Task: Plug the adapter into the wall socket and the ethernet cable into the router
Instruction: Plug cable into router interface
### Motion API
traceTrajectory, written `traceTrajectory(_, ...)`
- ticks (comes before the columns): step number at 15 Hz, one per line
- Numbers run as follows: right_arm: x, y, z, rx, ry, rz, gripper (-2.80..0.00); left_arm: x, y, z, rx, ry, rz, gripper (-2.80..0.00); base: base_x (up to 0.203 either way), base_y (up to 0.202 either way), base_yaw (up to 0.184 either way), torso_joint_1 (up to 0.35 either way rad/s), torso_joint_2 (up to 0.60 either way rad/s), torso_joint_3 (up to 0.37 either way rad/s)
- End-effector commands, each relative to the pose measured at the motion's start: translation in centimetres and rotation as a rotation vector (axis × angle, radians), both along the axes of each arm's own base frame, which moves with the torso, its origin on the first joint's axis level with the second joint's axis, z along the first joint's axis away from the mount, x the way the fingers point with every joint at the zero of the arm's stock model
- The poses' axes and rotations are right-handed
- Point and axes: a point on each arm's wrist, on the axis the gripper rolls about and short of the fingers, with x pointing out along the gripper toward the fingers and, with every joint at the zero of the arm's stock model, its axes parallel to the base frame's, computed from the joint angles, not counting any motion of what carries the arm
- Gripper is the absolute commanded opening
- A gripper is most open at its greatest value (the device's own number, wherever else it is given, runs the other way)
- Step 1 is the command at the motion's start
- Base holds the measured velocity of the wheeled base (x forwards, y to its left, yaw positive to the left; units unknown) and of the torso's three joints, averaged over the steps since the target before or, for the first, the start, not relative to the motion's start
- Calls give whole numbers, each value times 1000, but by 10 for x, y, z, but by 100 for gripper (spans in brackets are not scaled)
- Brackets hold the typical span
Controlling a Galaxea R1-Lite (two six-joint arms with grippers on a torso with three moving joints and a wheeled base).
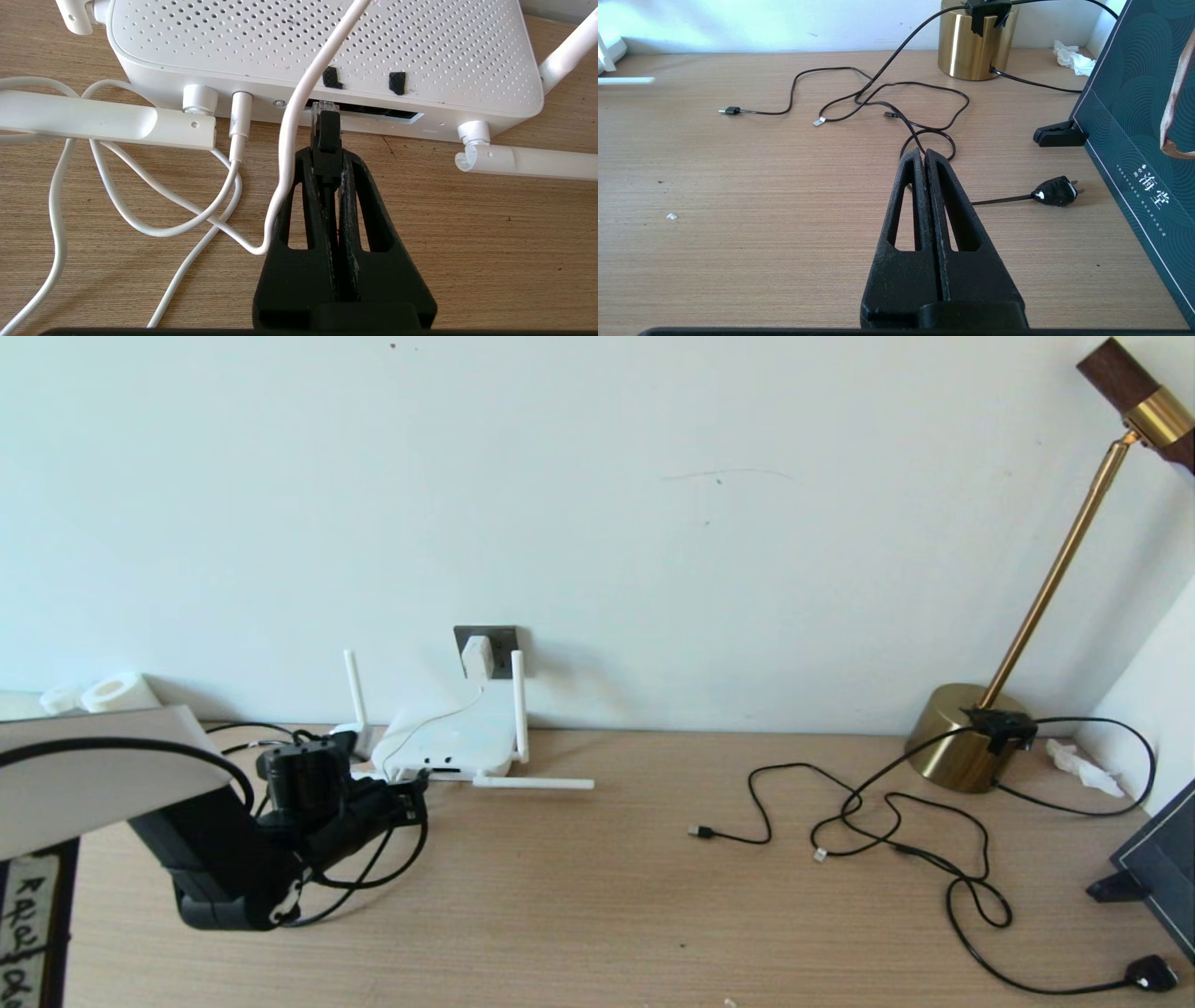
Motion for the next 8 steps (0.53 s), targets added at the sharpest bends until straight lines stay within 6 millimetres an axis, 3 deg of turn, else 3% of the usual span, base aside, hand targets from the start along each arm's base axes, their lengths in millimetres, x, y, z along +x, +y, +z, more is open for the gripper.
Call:
traceTrajectory(1,0,0,0,0,0,0,-280,1,0,1,-2,-9,0,-280,0,0,0,0,0,0)
traceTrajectory(8,0,0,0,0,0,1,-280,1,0,2,-2,-11,1,-280,0,0,0,0,0,0)
